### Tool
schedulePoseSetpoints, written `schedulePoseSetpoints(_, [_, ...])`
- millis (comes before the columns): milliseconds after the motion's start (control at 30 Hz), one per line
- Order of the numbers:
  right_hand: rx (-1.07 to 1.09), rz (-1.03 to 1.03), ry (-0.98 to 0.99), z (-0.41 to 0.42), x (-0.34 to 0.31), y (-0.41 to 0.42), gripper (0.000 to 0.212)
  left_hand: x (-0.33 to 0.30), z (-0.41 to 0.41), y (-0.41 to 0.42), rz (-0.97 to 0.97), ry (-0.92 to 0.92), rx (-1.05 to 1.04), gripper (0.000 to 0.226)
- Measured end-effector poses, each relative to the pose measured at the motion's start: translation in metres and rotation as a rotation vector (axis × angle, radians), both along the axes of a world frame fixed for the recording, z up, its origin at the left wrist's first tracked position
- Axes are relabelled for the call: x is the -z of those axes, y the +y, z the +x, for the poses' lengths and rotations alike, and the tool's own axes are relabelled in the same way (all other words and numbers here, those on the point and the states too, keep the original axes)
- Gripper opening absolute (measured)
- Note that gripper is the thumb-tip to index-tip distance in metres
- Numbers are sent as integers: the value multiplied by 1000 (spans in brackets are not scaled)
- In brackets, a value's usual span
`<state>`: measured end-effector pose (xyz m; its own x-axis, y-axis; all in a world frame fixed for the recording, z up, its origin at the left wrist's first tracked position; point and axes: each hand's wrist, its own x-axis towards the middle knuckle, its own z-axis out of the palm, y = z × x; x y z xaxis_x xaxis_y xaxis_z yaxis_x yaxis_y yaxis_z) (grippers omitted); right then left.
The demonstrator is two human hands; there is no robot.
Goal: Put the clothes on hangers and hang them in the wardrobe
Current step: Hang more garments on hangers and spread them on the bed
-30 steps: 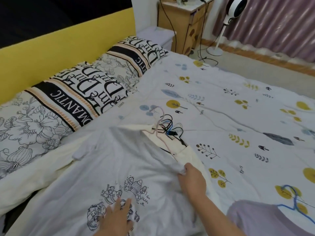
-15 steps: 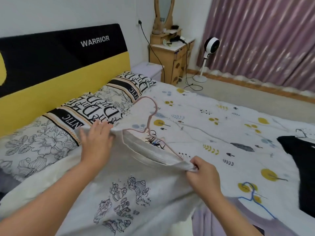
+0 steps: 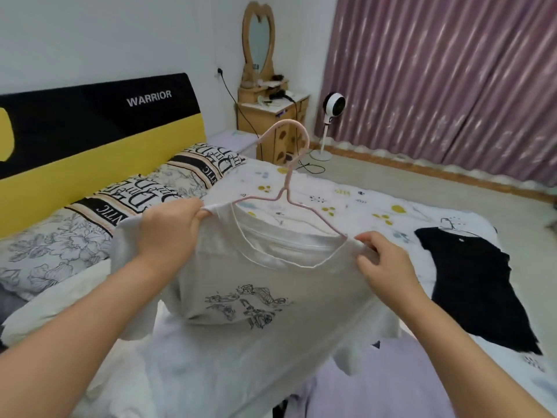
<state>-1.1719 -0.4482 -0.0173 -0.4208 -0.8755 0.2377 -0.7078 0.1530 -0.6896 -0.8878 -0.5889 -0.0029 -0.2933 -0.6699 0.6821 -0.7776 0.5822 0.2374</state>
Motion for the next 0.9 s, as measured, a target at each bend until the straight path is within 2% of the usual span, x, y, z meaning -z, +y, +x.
schedulePoseSetpoints(233, [100,-95,135,-14,-27,82,17,-36,-19,60,-70,1,63,48])
schedulePoseSetpoints(433, [315,-213,263,-1,-27,174,15,-47,-21,122,-38,27,261,31])
schedulePoseSetpoints(633, [465,-237,272,13,-22,274,17,-49,-31,193,2,38,443,16])
schedulePoseSetpoints(900, [539,-232,310,0,-28,388,19,-32,-55,287,115,81,549,32])
